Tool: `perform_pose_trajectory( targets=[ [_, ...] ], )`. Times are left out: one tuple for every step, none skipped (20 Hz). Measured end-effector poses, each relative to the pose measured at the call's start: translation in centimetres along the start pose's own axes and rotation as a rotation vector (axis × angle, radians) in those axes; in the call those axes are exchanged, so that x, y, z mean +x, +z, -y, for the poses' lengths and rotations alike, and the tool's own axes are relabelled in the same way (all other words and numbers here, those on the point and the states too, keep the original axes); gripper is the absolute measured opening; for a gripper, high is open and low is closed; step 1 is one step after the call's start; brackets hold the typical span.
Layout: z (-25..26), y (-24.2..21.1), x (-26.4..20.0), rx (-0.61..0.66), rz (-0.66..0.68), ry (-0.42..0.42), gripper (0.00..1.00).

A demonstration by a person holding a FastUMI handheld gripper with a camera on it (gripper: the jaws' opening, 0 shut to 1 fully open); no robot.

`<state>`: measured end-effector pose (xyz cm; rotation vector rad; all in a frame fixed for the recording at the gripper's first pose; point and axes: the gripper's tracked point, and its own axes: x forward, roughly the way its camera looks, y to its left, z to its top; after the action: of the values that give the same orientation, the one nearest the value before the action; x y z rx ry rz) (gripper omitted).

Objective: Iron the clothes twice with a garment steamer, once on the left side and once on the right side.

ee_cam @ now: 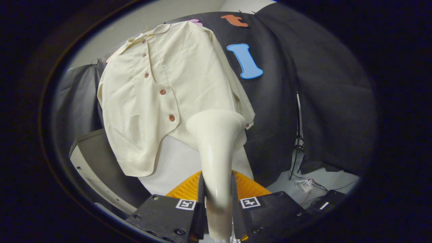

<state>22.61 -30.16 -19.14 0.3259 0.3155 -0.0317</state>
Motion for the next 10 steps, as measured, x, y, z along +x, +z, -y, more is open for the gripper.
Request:
perform_pose_trajectory(
  targets=[
    [-0.6,0.7,-0.9,-0.006,0.01,0.004,0.33],
    [-1.2,1.5,-1.8,-0.01,0.024,0.009,0.33],
    [-1.9,2.3,-2.6,-0.016,0.037,0.014,0.33],
    [-2.6,3.1,-3.5,-0.022,0.051,0.019,0.33],
    [-3.3,3.9,-4.3,-0.03,0.059,0.023,0.33],
    [-4.1,4.8,-5.1,-0.038,0.07,0.026,0.33],
    [-4.9,5.4,-5.9,-0.05,0.076,0.029,0.33],
    [-5.7,6.2,-6.7,-0.065,0.091,0.03,0.33],
    [-6.6,7.0,-7.5,-0.079,0.104,0.035,0.33],
    [-7.7,7.8,-8.4,-0.087,0.124,0.05,0.33]
  ],
)
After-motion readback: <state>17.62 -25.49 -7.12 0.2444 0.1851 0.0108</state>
